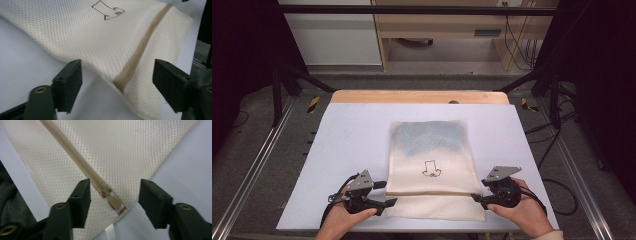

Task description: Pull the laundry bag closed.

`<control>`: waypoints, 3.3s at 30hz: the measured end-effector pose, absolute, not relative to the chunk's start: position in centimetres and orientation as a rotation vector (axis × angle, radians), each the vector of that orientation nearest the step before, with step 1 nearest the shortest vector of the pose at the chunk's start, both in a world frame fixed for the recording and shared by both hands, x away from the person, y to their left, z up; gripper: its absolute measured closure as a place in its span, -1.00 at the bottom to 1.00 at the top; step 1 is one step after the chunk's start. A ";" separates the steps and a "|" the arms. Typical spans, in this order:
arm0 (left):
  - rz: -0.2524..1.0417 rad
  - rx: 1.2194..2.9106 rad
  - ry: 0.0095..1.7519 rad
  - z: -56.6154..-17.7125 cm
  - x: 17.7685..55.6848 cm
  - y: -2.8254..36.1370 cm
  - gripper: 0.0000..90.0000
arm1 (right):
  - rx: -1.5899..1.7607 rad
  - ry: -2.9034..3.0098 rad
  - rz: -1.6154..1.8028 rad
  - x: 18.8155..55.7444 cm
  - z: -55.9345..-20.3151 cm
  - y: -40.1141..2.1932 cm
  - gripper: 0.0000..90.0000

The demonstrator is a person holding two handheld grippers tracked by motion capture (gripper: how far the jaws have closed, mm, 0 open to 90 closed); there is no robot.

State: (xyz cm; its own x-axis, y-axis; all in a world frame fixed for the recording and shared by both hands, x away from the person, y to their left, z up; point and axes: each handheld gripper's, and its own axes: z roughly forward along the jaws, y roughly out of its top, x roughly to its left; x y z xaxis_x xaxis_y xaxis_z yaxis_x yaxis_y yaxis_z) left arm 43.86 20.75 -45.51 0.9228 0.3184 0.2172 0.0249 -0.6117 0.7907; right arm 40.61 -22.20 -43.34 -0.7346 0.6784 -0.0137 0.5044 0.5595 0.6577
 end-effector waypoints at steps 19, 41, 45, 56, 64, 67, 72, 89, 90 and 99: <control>0.604 2.138 0.353 -44.1 43.8 22.9 -0.87 | 0.975 2.386 1.041 42.0 -42.3 -19.8 -0.83; 0.798 2.100 0.448 -43.1 43.9 25.6 -0.90 | 1.058 2.211 1.121 43.9 -42.5 -18.3 -0.86; 0.834 2.095 0.460 -42.9 43.7 25.8 -0.90 | 1.125 2.140 1.108 44.1 -42.5 -18.0 -0.84; 0.920 2.054 0.507 -42.4 43.8 27.5 -0.91 | 1.141 1.998 1.143 44.2 -41.8 -19.4 -0.85; 0.960 2.002 0.579 -42.1 44.0 29.9 -0.91 | 1.184 1.905 1.142 44.1 -41.3 -21.3 -0.86; 0.971 1.989 0.601 -42.0 44.1 30.8 -0.91 | 1.203 1.880 1.141 44.2 -41.3 -22.1 -0.87; 0.980 1.969 0.625 -42.0 44.2 31.5 -0.91 | 1.217 1.853 1.148 44.1 -41.1 -23.0 -0.87; 1.040 1.936 0.644 -41.9 44.3 33.9 -0.91 | 1.246 1.798 1.142 43.8 -41.2 -25.3 -0.87; 1.040 1.936 0.644 -41.9 44.3 33.9 -0.91 | 1.246 1.798 1.142 43.8 -41.2 -25.3 -0.87; 1.088 1.919 0.676 -42.1 44.4 35.2 -0.91 | 1.264 1.772 1.123 43.7 -41.5 -26.7 -0.87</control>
State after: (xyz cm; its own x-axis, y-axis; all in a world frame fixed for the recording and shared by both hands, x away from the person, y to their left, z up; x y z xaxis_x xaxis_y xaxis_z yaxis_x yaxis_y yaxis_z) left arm 44.37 35.23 -42.08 0.4851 0.7567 0.4383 0.0576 -0.5277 0.8474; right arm 43.73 -26.72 -41.51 -0.2984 0.9535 -0.0429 0.3683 0.1565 0.9165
